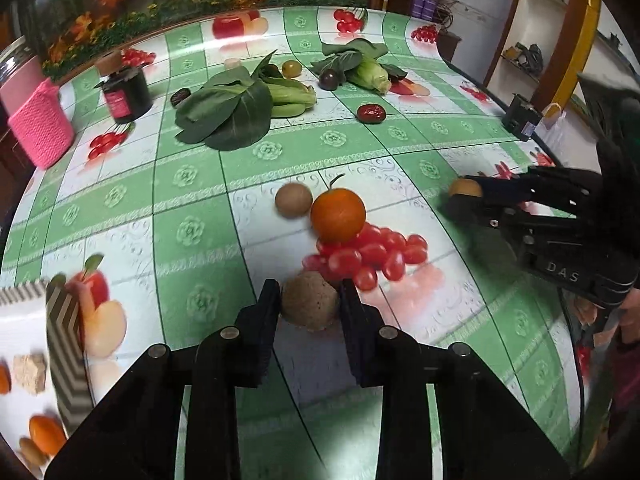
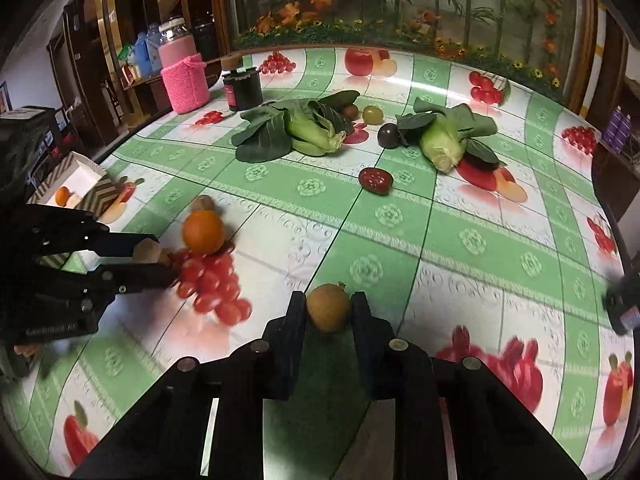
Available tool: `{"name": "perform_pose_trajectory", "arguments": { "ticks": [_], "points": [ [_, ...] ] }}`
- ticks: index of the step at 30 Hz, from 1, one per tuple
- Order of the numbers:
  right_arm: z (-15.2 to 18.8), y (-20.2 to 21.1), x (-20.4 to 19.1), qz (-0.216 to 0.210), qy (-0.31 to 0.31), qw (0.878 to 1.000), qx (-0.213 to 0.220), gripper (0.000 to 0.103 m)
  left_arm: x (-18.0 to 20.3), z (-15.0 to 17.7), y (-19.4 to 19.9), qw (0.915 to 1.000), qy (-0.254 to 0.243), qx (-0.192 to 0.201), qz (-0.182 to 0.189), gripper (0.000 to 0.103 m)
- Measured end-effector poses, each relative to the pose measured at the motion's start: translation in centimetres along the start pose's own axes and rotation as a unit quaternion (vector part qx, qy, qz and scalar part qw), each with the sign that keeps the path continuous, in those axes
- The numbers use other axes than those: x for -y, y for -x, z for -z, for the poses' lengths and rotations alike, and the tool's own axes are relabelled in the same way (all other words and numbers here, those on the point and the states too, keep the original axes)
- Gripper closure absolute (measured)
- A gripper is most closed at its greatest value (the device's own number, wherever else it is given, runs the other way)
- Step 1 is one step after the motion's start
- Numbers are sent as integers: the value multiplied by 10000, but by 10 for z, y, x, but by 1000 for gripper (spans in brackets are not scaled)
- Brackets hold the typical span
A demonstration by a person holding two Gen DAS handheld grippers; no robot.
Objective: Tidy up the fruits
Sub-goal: 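Grasp a brown textured ball with the left tool while the right tool grasps a tan fruit, then lower the brown ball into the tray with the left tool while the right tool releases its tan fruit there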
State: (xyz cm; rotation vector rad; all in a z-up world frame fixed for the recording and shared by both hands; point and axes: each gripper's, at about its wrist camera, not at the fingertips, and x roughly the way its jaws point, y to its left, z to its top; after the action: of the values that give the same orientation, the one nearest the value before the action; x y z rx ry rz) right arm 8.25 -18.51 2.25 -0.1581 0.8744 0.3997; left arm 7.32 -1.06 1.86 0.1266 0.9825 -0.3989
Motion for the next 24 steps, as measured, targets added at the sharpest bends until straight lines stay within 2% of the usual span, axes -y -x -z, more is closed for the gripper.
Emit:
{"name": "perform_pose_trajectory", "arguments": {
  "ticks": [8, 13, 24],
  "points": [
    [20, 41, -24, -203, 24, 9994, 286, 79, -3, 26, 48, 9993, 277, 255, 49, 76],
    [24, 53, -53, -384, 171, 9985, 343, 79, -17, 47, 79, 9980, 503, 390, 33, 76],
    [0, 68, -139, -918, 875, 9903, 575, 80, -85, 100, 147, 9889, 1197, 682, -551, 76]
  ]
}}
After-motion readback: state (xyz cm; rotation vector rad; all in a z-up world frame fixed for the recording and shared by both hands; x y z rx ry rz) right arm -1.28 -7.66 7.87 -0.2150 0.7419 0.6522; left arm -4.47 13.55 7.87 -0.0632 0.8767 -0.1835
